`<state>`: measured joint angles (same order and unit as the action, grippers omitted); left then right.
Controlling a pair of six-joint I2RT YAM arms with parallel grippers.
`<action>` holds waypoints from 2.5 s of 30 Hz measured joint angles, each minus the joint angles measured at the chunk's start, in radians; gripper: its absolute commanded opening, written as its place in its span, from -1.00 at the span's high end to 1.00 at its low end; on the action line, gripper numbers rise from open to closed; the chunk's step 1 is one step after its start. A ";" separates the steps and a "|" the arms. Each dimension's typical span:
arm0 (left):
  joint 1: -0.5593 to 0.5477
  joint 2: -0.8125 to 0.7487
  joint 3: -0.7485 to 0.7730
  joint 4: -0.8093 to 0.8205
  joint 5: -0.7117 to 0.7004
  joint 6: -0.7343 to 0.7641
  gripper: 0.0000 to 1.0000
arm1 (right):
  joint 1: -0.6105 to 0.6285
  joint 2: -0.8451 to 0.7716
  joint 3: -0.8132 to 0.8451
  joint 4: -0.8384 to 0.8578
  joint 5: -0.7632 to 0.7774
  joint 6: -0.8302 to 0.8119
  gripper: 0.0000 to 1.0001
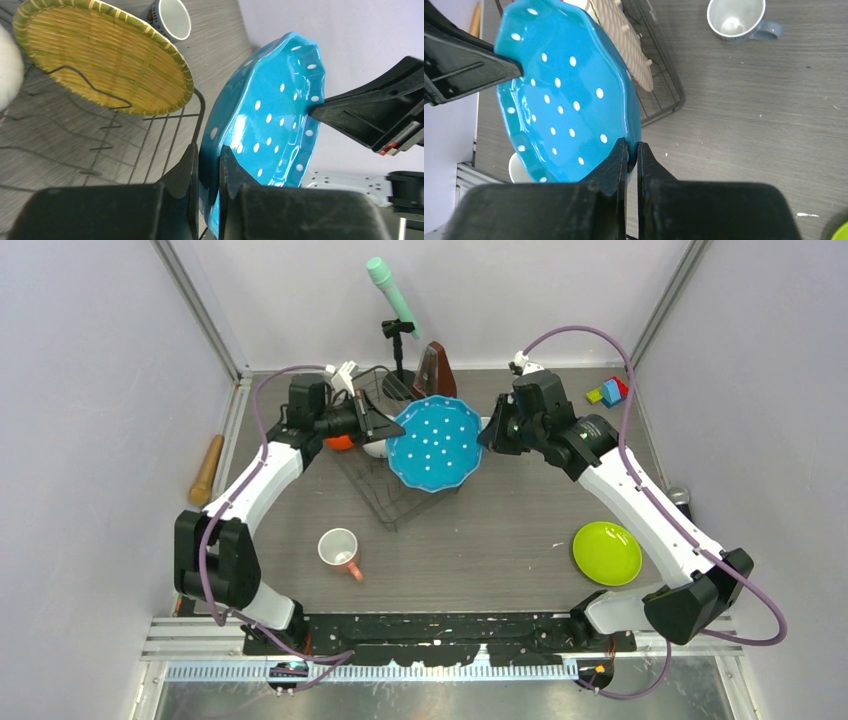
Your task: Load the mixed dishes into the dish rack
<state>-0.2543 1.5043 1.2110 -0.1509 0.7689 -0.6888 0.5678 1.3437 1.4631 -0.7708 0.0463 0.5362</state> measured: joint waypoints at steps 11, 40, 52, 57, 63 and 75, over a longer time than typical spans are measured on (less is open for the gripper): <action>0.050 0.014 -0.064 0.116 0.075 -0.134 1.00 | -0.147 -0.011 -0.068 0.269 -0.345 0.112 -0.51; 0.062 -0.082 -0.093 0.150 0.027 -0.195 -0.47 | -0.161 0.013 -0.173 0.352 -0.504 0.209 0.99; 0.091 -0.278 0.004 -0.285 -0.273 0.077 -0.82 | 0.066 0.214 0.130 0.040 -0.029 -0.178 0.99; 0.091 -0.302 0.012 -0.410 -0.386 0.145 -0.83 | 0.150 0.295 0.238 0.032 0.088 -0.317 0.99; 0.091 -0.302 0.012 -0.506 -0.457 0.186 -0.95 | 0.192 0.365 0.315 0.047 0.158 -0.452 0.99; 0.091 -0.342 0.009 -0.560 -0.541 0.235 -0.99 | 0.197 0.510 0.434 0.087 0.286 -0.586 0.99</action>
<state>-0.1631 1.1622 1.2198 -0.7105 0.2279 -0.4541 0.7650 1.8534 1.8973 -0.6834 0.3328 -0.0494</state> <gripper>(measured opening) 0.994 0.335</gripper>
